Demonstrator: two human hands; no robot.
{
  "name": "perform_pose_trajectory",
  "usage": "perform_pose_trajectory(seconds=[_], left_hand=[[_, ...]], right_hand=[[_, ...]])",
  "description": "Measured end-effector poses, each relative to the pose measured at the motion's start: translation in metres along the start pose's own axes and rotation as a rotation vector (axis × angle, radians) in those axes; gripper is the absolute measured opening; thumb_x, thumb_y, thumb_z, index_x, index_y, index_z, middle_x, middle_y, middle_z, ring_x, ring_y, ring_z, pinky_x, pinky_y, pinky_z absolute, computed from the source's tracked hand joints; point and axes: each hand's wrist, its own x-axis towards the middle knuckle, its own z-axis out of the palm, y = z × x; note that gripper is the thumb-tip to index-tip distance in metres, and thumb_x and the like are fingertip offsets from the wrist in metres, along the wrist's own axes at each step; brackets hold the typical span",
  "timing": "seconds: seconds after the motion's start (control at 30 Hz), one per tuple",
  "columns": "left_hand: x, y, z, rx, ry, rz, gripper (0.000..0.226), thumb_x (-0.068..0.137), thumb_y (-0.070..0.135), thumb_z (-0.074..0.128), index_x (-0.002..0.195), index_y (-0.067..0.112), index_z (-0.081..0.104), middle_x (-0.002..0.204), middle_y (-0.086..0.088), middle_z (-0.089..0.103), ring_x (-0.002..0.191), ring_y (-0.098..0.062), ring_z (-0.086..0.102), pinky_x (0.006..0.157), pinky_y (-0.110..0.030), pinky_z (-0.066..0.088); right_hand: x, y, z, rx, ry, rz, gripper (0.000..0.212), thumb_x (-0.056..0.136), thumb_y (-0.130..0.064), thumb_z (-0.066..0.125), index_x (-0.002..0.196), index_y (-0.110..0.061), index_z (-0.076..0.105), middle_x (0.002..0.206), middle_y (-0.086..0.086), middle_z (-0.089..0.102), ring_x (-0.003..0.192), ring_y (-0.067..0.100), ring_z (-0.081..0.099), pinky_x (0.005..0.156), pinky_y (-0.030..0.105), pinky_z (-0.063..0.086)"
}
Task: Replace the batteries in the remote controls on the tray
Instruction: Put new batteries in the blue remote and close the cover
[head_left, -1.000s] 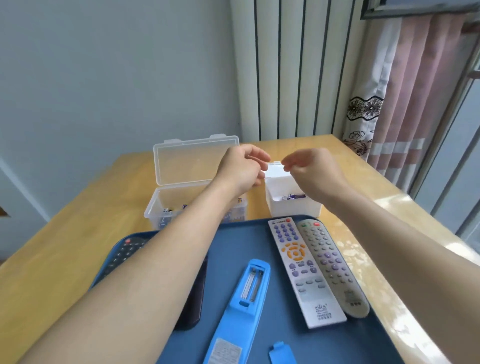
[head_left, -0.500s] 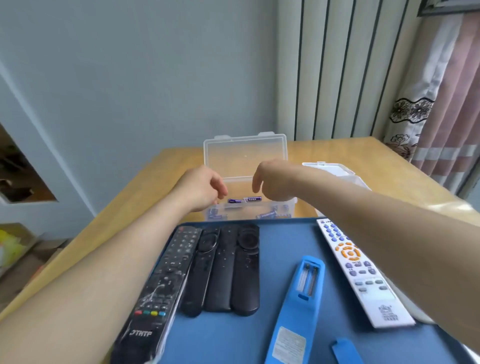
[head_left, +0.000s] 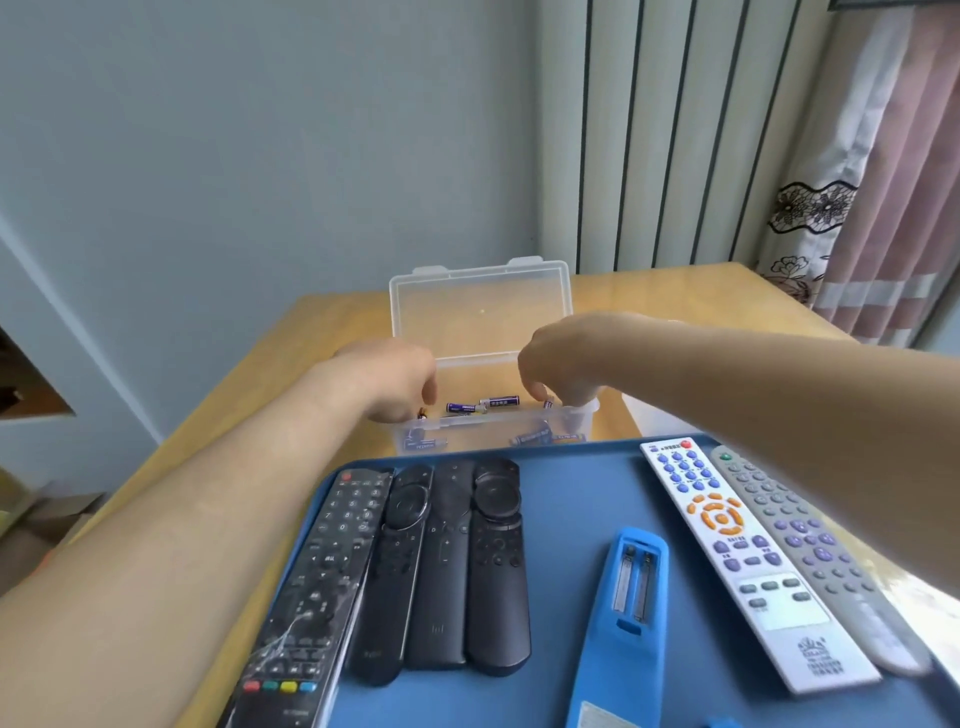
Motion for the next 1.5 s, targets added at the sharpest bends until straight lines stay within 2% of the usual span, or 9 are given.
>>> perform_pose_trajectory(seconds=[0.23,0.47,0.57,0.67,0.8,1.1,1.2,1.37,1.5], left_hand=[[0.006,0.005,-0.003,0.126,-0.031,0.026,0.022,0.085,0.029,0.071,0.106,0.032,0.068,0.108,0.010,0.066,0.096,-0.019,0.061,0.076,-0.031,0.053],[0.011,0.006,0.001,0.154,0.036,0.085,0.022,0.088,0.012,0.063,0.085,0.033,0.065,0.088,0.008,0.059,0.083,-0.018,0.057,0.062,-0.029,0.047],[0.013,0.003,0.003,0.087,0.026,0.095,0.026,0.086,0.008,0.063,0.077,0.033,0.061,0.079,0.011,0.055,0.081,-0.017,0.057,0.064,-0.027,0.047],[0.015,0.003,0.004,-0.018,0.015,0.094,0.025,0.084,0.012,0.068,0.068,0.029,0.059,0.075,0.013,0.059,0.078,-0.015,0.058,0.059,-0.024,0.044],[0.014,0.010,0.003,-0.110,0.034,0.104,0.018,0.081,0.015,0.071,0.071,0.026,0.061,0.077,0.009,0.062,0.076,-0.015,0.059,0.063,-0.028,0.049],[0.018,0.019,-0.002,0.000,0.003,0.120,0.013,0.083,0.014,0.065,0.092,0.022,0.069,0.084,0.004,0.066,0.079,-0.018,0.062,0.061,-0.030,0.052],[0.017,0.020,-0.004,0.005,-0.024,0.116,0.006,0.079,0.023,0.069,0.080,0.018,0.068,0.074,0.003,0.063,0.068,-0.018,0.058,0.056,-0.028,0.046],[0.015,0.024,-0.003,0.022,-0.022,0.089,0.025,0.078,0.018,0.067,0.059,0.015,0.052,0.062,0.000,0.051,0.056,-0.019,0.043,0.048,-0.027,0.036],[0.008,0.016,-0.006,-0.102,0.007,0.114,0.028,0.077,0.020,0.070,0.057,0.017,0.052,0.056,0.001,0.048,0.055,-0.019,0.042,0.048,-0.027,0.033]], right_hand=[[0.002,-0.001,-0.002,-0.022,-0.013,-0.049,0.039,0.092,-0.001,0.050,0.125,-0.019,0.063,0.121,0.007,0.059,0.084,0.022,0.050,0.057,0.024,0.037],[0.010,-0.004,0.004,0.093,0.098,-0.080,0.034,0.089,-0.001,0.045,0.101,-0.020,0.070,0.095,0.002,0.061,0.084,0.025,0.052,0.060,0.027,0.041],[0.014,-0.006,0.005,0.215,0.115,-0.058,0.030,0.091,-0.008,0.044,0.105,-0.013,0.070,0.107,0.008,0.067,0.094,0.029,0.059,0.078,0.035,0.053],[0.016,-0.006,0.005,0.300,0.103,-0.092,0.030,0.092,-0.009,0.048,0.100,-0.022,0.073,0.109,0.003,0.066,0.097,0.026,0.060,0.089,0.040,0.054],[0.015,-0.012,0.002,0.348,0.135,-0.106,0.031,0.093,-0.009,0.050,0.104,-0.026,0.074,0.099,-0.003,0.059,0.089,0.020,0.056,0.081,0.032,0.053],[0.034,-0.028,0.000,0.410,0.145,-0.034,0.025,0.094,-0.015,0.053,0.111,-0.009,0.071,0.102,0.008,0.066,0.081,0.024,0.055,0.077,0.035,0.051],[0.035,-0.031,0.001,0.498,0.187,-0.018,0.023,0.094,-0.015,0.053,0.109,-0.007,0.069,0.092,0.009,0.064,0.075,0.024,0.052,0.067,0.032,0.046],[0.038,-0.036,0.000,0.526,0.210,0.027,0.008,0.093,-0.014,0.054,0.092,-0.009,0.060,0.071,0.003,0.052,0.065,0.022,0.048,0.051,0.028,0.037],[0.036,-0.035,0.000,0.635,0.226,0.043,0.019,0.090,-0.021,0.065,0.099,-0.005,0.070,0.081,0.008,0.066,0.064,0.021,0.053,0.060,0.029,0.047]])
